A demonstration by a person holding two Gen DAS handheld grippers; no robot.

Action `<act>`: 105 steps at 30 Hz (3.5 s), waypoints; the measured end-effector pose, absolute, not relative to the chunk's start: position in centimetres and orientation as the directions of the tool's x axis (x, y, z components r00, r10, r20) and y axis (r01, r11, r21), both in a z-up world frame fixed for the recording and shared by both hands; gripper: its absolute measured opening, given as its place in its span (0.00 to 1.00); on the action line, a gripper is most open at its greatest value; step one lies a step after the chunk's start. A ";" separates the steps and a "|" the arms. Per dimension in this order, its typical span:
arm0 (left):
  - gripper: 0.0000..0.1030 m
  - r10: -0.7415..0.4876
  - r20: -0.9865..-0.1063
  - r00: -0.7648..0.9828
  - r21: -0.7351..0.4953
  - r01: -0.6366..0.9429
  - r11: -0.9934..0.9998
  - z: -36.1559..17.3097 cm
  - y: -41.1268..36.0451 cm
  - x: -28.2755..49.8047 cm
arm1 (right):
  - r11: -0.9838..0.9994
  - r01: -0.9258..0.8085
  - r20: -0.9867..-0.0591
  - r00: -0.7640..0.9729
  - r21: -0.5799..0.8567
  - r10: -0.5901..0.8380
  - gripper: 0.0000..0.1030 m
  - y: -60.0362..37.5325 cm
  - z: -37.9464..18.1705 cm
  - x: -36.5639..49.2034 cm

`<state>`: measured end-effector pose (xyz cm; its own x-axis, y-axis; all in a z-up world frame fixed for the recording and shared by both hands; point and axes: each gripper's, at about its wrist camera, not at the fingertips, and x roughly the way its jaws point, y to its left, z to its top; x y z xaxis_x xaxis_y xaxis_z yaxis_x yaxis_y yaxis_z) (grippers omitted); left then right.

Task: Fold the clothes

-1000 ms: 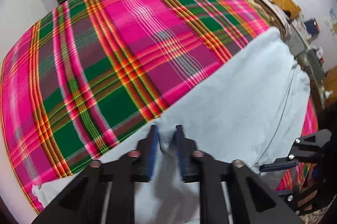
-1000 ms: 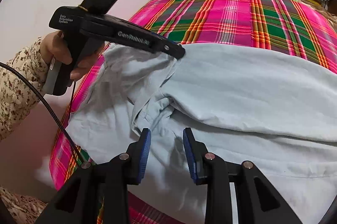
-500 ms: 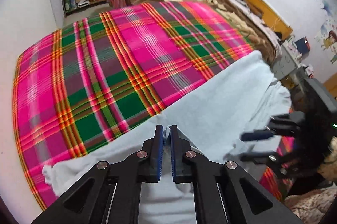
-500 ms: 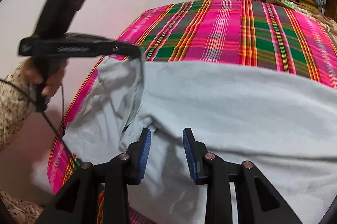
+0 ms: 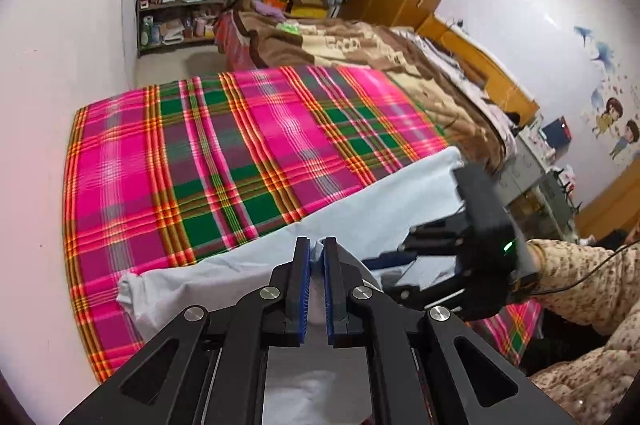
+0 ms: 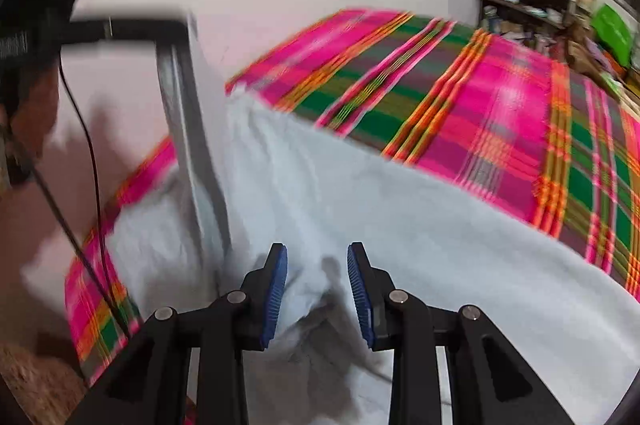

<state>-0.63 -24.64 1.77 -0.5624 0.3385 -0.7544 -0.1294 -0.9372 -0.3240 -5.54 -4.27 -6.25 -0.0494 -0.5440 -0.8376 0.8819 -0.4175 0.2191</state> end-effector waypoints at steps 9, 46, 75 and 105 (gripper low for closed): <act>0.06 0.343 -0.774 -0.532 -0.335 -0.116 -0.935 1.1 -24.8 -1.3 | -0.315 0.949 -0.876 -0.139 0.015 -0.461 0.33 -4.6 -6.6 -1.3; 0.54 0.266 -0.907 -0.327 -0.284 0.008 -0.959 -4.8 -25.2 -10.6 | -0.539 0.744 -0.782 -0.035 0.395 -0.622 0.08 -3.2 -6.0 -1.0; 0.03 0.111 -0.956 -0.270 -0.232 0.470 -0.852 -9.5 -32.1 -6.4 | -0.567 0.567 -0.737 0.110 0.598 -0.667 0.03 2.0 -8.1 -2.5; 0.12 0.084 -0.966 -0.246 -0.216 0.583 -0.783 -9.7 -33.7 -4.1 | -0.579 0.516 -0.730 0.142 0.631 -0.669 0.03 2.4 -9.1 -3.4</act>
<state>-4.13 -33.68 -9.73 -0.2458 0.0837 -0.9657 0.5832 -0.7830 -0.2163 -3.38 2.44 -9.12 0.1418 -0.6689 -0.7297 0.5162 -0.5790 0.6310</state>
